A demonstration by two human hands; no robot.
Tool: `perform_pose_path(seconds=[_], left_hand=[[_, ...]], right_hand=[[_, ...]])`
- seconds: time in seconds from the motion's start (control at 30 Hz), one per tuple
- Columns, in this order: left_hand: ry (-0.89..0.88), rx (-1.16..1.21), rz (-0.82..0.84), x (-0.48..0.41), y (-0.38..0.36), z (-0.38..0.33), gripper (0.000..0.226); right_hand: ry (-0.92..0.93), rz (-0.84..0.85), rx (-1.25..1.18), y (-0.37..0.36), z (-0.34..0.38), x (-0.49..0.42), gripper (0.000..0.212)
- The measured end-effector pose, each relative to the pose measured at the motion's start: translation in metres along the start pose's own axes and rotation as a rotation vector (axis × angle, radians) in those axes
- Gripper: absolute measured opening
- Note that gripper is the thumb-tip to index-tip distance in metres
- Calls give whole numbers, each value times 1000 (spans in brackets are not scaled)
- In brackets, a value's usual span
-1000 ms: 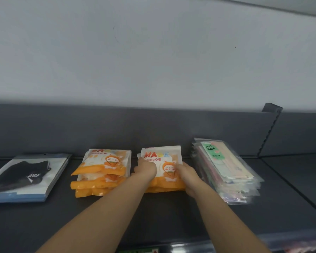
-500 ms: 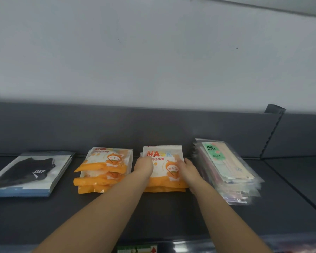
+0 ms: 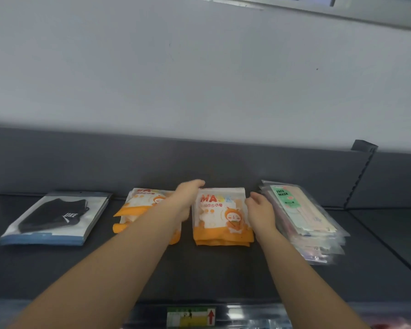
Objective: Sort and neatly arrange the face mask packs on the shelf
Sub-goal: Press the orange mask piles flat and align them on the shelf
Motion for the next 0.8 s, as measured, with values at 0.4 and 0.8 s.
perform_pose_path(seconds=[0.4,0.8], left_hand=[[-219,-579,-134,-27,180,9,55],[116,73,-20,-29,185,71,22]], right_hand=[[131,404,93,-129,60,79,49],[-376,449,-164,-204,2,87,67]])
Point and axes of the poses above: each hand's wrist, its own x-axis away from the middle knuckle, its own y-axis out of the back of the hand, z = x × y, the point moved 8 cm from there along -x, towards the middle knuckle, and after that the axes turned 4 degrees about -y, right-handed, at the moved point
